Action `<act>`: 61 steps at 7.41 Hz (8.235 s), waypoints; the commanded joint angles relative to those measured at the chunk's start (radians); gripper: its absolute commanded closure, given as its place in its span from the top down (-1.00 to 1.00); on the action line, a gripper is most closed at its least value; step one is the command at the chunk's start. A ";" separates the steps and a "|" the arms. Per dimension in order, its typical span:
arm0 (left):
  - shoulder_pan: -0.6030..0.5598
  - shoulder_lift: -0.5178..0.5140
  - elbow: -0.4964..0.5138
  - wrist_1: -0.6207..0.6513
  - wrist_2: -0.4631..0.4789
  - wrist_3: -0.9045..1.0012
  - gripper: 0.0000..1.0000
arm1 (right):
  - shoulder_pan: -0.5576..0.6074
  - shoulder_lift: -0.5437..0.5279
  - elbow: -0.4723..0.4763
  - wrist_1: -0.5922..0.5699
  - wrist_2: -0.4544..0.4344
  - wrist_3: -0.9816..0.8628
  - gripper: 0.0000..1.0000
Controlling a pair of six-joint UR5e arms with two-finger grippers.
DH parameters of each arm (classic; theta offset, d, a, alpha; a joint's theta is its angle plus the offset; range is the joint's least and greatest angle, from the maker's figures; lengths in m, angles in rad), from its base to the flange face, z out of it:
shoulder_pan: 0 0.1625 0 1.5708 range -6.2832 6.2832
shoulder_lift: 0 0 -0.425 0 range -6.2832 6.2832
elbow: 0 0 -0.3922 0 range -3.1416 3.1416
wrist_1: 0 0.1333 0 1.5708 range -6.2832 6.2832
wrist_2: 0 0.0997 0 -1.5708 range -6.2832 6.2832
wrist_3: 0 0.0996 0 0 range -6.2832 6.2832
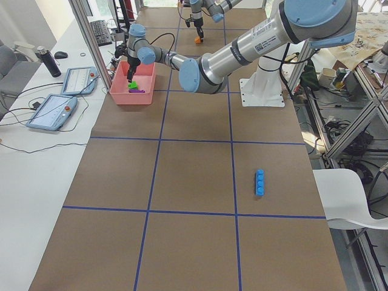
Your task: Put all blocks into box
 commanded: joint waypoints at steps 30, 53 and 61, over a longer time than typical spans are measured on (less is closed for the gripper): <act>0.974 1.986 -1.336 -0.354 0.330 0.821 0.86 | 0.000 1.151 -0.850 0.015 -0.304 0.599 1.00; 0.177 1.143 -1.334 -0.010 -0.005 0.652 -1.00 | -0.007 1.043 -0.899 0.118 -0.293 0.582 -1.00; 0.066 0.279 -0.435 -0.168 0.164 -0.090 -1.00 | -0.076 1.212 -0.879 0.095 -0.352 0.842 -1.00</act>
